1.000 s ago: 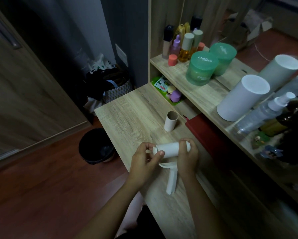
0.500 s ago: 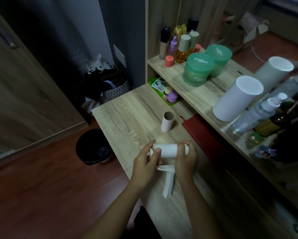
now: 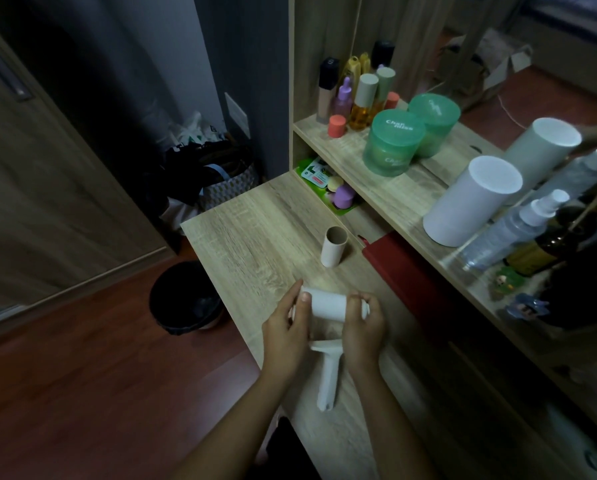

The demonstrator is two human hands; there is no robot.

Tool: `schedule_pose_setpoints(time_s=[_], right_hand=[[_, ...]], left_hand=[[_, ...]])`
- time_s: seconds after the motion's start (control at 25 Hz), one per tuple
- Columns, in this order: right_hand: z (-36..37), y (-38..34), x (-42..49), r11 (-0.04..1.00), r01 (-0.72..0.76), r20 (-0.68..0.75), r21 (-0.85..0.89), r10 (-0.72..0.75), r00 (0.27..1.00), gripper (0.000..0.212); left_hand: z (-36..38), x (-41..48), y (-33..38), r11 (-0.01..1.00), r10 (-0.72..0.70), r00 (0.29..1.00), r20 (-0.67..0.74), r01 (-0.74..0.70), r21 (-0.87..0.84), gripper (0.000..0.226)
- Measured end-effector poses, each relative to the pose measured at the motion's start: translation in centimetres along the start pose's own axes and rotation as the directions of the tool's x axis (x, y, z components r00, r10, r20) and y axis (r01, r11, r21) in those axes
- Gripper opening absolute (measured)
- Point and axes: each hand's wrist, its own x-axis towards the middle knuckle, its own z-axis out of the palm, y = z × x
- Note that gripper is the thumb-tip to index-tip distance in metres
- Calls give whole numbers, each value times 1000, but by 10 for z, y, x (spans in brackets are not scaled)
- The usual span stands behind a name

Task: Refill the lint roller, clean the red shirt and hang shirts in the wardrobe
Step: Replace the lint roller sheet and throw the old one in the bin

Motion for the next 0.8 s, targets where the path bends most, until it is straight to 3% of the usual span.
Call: schedule_pose_setpoints(time_s=[0.16, 0.32, 0.48, 0.8], right_hand=[[-4, -3, 6, 997, 25, 100, -72, -17, 995, 18], [-4, 0, 7, 991, -114, 228, 71, 95, 969, 16], [-11, 3, 1, 997, -36, 354, 72, 8, 935, 26], [-14, 9, 10, 995, 70, 276, -65, -50, 960, 35]], left_hand=[[0, -4, -5, 998, -47, 999, 9, 47, -46, 43], [-3, 4, -14, 989, -104, 994, -34, 100, -112, 57], [-5, 8, -13, 956, -175, 983, -55, 157, -247, 44], [-2, 14, -17, 881, -246, 969, -8, 220, -418, 32]])
